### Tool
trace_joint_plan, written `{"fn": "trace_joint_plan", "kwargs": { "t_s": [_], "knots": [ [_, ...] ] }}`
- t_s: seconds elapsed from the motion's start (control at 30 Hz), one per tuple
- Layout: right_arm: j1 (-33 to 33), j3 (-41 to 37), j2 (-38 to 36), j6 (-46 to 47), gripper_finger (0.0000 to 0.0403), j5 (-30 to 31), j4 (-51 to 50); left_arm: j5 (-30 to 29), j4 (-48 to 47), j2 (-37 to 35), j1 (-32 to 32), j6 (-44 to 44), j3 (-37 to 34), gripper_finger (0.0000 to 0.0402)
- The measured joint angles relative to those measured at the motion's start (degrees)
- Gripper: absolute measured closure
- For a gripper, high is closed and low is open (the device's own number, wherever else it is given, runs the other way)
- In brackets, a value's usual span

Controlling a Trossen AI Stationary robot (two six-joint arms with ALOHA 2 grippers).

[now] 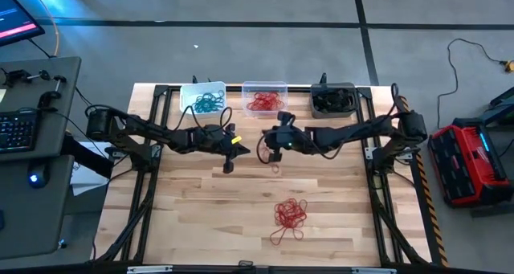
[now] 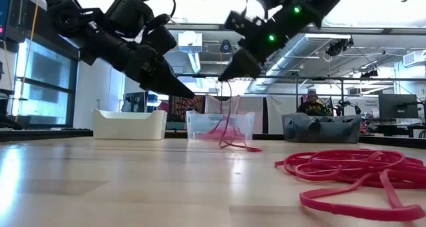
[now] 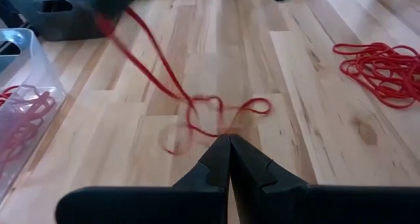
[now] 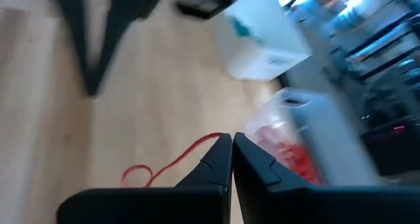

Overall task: Sort rubber bands into baskets
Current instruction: Put the red rubber band into the transparent bin

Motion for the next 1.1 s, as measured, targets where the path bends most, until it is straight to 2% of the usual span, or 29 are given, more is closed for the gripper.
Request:
{"fn": "trace_joint_plan", "kwargs": {
  "t_s": [0.17, 0.47, 0.77, 0.93, 1.1],
  "knots": [
    [-0.9, 4.1, 0.0, -4.9, 0.0403, 6.3, -0.4, 0.0, -0.2, 0.0, -0.5, 0.3, 0.0, 0.0401],
    [-5.2, 8.7, -0.1, -10.9, 0.0403, 8.4, 2.8, 0.0, -0.2, 0.0, -0.6, 0.4, 0.0, 0.0401],
    [-14.6, 8.8, 0.3, -10.3, 0.0403, 0.9, 5.8, 0.0, -1.3, 0.0, -0.6, 0.4, 0.0, 0.0401],
    [-19.3, 8.8, 3.4, -6.8, 0.0403, -1.4, 7.1, 0.0, -1.1, 0.0, -0.6, 0.4, 0.0, 0.0401],
    [-21.4, 8.8, 7.8, -5.3, 0.0403, -4.2, 7.5, -0.1, -1.2, 0.0, -0.6, -0.1, 0.0, 0.0401]
  ]
}}
